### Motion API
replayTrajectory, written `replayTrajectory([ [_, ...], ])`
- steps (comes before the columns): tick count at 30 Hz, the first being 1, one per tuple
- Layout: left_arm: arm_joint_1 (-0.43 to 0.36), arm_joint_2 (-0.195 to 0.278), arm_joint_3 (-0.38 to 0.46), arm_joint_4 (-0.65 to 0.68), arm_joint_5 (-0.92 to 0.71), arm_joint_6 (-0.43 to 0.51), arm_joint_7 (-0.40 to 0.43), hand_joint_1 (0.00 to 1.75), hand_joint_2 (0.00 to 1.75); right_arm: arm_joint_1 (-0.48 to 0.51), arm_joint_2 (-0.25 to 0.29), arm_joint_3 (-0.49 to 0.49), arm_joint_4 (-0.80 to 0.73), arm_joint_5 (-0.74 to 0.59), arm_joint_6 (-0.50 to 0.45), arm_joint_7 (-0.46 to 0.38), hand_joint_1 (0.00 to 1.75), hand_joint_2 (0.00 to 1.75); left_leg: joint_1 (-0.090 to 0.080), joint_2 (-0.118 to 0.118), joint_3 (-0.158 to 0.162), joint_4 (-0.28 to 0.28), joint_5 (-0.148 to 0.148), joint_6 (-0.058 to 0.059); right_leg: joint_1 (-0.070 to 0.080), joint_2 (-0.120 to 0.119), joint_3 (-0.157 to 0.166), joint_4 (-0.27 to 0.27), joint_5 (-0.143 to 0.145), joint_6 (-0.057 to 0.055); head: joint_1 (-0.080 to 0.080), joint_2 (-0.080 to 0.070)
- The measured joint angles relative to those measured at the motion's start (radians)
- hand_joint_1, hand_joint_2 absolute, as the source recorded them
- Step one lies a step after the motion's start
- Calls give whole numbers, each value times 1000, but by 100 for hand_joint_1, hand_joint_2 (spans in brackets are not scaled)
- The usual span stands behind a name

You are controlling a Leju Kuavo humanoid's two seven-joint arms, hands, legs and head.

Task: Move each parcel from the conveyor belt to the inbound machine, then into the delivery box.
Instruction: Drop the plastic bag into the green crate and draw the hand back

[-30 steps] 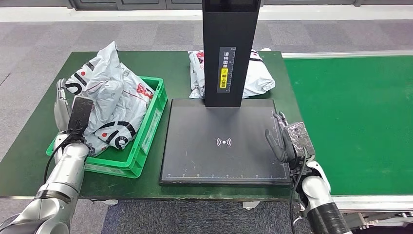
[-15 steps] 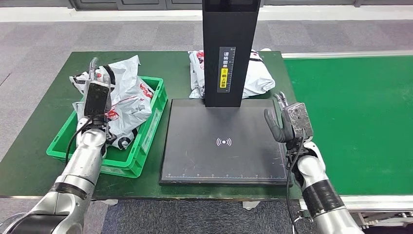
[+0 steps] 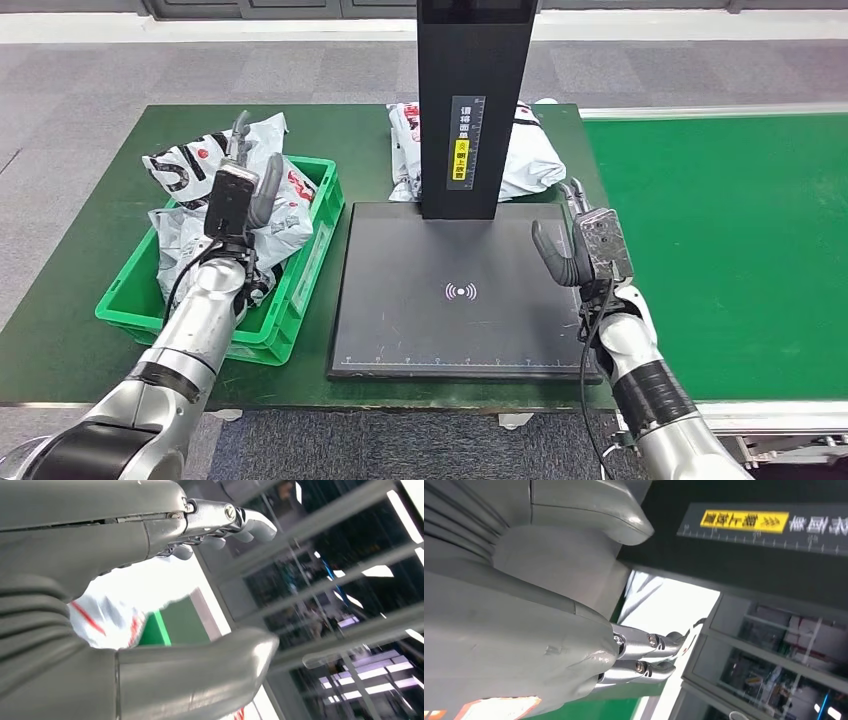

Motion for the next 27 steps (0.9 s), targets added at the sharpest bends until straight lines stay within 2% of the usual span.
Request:
replayTrajectory([
  [7, 20, -67, -84, 2, -4, -5, -11, 0, 175, -4, 35, 39, 30, 11, -19, -25, 0, 175, 0, 0, 0, 0, 0, 0, 0, -1, 0, 0, 0, 0, 0, 0],
  [10, 21, -90, -113, 18, 4, -12, -1, 0, 175, -5, 49, 50, 40, 31, -65, -47, 0, 175, 0, -1, 0, 0, 0, 0, 0, -1, -1, 0, 0, 0, 0, 0],
  [16, 23, -183, -186, 109, 27, -4, -19, 0, 175, 1, 96, 62, 58, 35, -162, -78, 0, 175, 0, -1, -1, 0, 0, 0, 0, -1, -1, 0, 0, 0, 0, 0],
  [23, 13, -256, -269, 226, 22, 118, -97, 0, 175, 12, 132, 90, 96, 6, -264, -143, 0, 175, 0, -1, -1, 0, 0, 1, 0, -1, -1, 0, -1, 1, 0, 0],
  [27, 13, -283, -319, 272, 85, 194, -114, 0, 175, 13, 151, 126, 105, 6, -326, -149, 0, 175, 0, -1, -1, 0, -1, 1, 0, -1, -1, 0, -1, 1, 0, 0],
])
